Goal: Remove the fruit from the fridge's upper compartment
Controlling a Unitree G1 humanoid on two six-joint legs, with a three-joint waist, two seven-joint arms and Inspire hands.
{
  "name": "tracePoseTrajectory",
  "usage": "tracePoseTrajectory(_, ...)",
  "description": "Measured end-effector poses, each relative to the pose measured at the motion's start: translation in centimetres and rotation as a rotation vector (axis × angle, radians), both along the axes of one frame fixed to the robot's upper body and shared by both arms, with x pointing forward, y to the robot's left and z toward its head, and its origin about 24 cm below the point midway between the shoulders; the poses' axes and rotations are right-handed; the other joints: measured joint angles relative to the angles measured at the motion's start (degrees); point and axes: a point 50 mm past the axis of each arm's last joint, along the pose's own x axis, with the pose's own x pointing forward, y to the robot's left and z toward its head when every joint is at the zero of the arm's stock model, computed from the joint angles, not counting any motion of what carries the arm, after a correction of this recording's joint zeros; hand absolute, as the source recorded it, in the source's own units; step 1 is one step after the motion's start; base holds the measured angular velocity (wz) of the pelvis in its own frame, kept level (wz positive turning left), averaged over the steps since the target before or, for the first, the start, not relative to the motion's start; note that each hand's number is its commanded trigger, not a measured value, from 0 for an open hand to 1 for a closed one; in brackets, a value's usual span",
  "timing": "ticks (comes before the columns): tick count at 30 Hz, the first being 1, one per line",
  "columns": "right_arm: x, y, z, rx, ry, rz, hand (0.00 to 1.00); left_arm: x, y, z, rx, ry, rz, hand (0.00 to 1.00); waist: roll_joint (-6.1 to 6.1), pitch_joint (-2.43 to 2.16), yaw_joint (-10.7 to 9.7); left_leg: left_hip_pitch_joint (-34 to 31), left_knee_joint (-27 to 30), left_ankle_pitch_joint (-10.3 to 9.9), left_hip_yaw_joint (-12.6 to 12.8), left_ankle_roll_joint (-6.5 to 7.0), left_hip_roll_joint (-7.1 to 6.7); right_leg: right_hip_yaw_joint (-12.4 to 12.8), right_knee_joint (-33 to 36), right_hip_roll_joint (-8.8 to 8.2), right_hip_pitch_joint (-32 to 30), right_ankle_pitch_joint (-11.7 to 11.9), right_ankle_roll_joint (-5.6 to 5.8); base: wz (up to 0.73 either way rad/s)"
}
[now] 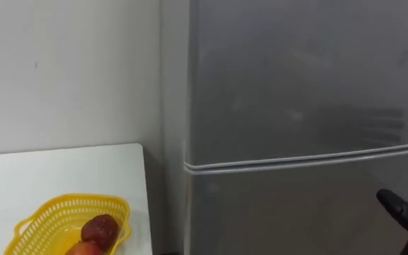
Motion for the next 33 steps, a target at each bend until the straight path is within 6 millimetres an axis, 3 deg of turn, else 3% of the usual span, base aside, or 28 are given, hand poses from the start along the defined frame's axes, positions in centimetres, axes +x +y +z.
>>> tracePoseTrajectory(5,-2.6,-2.5,-4.8,0.043,0.237,-0.233,0.0,0.5,0.3,0.1,0.03,-0.016,0.011,0.0,-0.09,0.02,-1.03,0.29,0.07,0.0,1.03,0.0,0.0,1.25,-0.16,-0.05,0.25,-0.01,0.02,-0.09)
tracePoseTrajectory(8,-5.1,-3.4,-8.9,0.053,0.433,-0.374,0.0,0.8,0.3,0.1,0.042,-0.026,0.009,0.0,0.0,-0.1,-1.51,0.67,0.0,0.0,1.14,0.0,0.03,1.49,-0.85,-0.02,0.57,-0.01,0.01,-0.03)
tracePoseTrajectory(10,-7.8,-3.8,-12.8,0.114,0.614,-0.493,0.0,0.8,0.3,0.1,0.047,-0.023,0.01,0.0,-0.06,-0.31,-1.71,0.9,-0.02,0.0,1.31,0.0,0.06,1.54,-0.98,-0.06,1.03,-0.02,0.01,0.0)
tracePoseTrajectory(11,-8.7,-3.9,-13.7,0.127,0.661,-0.521,0.0,0.8,0.3,0.1,0.048,-0.02,0.011,0.0,0.31,-0.13,-1.68,1.02,-0.02,0.0,1.3,0.0,0.07,1.57,-1.03,-0.06,1.24,-0.03,0.01,0.0)
tracePoseTrajectory(13,-11.7,-3.4,-17.0,0.192,0.834,-0.617,0.0,0.7,0.2,0.1,0.05,-0.013,0.013,0.0,0.4,-0.26,-1.56,1.23,-0.03,0.0,1.26,0.0,0.07,2.0,-1.06,-0.01,1.3,-0.15,0.03,0.0)
tracePoseTrajectory(16,-15.8,-2.2,-20.3,0.259,1.047,-0.679,0.0,0.5,0.1,0.0,0.051,0.001,0.0,0.0,0.97,-0.25,-1.16,1.49,-0.04,0.0,1.19,0.0,0.06,1.79,-0.97,-0.07,1.52,-0.15,0.03,0.0)
tracePoseTrajectory(19,-19.6,-0.5,-22.7,0.314,1.238,-0.695,0.0,-0.2,0.1,0.0,0.052,0.031,0.011,0.0,1.26,-0.23,-1.2,1.59,-0.07,0.0,0.48,0.0,0.05,1.24,-1.07,-0.2,1.98,-0.17,0.03,0.1)
tracePoseTrajectory(22,-23.1,1.1,-24.1,0.312,1.455,-0.631,0.0,-0.8,0.0,0.0,0.051,0.059,0.022,0.0,1.5,-0.03,-0.38,2.23,-0.35,-0.01,0.22,-0.01,0.0,1.26,-0.88,-0.16,2.53,-0.53,0.17,0.1)
tracePoseTrajectory(25,-24.4,2.4,-24.6,0.169,1.625,-0.449,0.0,-1.4,-0.3,-0.1,0.043,0.084,0.007,0.0,1.89,0.03,0.04,2.42,-0.77,-0.11,-0.51,-0.03,0.01,0.88,-1.0,-0.07,2.68,-0.49,0.21,0.04)
tracePoseTrajectory(31,-23.0,4.4,-25.5,-0.16,1.77,-0.006,0.0,-1.1,-1.5,-0.5,0.01,0.094,-0.04,0.0,3.04,0.03,1.09,2.5,-0.75,-0.34,-1.69,0.07,-0.03,-0.29,-0.97,-0.17,3.28,-0.45,0.3,0.09)
tracePoseTrajectory(33,-22.3,4.8,-25.7,-0.196,1.775,0.07,0.0,-1.2,-1.7,-0.5,0.007,0.099,-0.038,0.0,3.24,0.04,1.7,2.44,-0.68,-0.34,-2.07,0.06,-0.39,-0.41,-1.01,-0.13,3.37,-0.56,0.3,0.11)
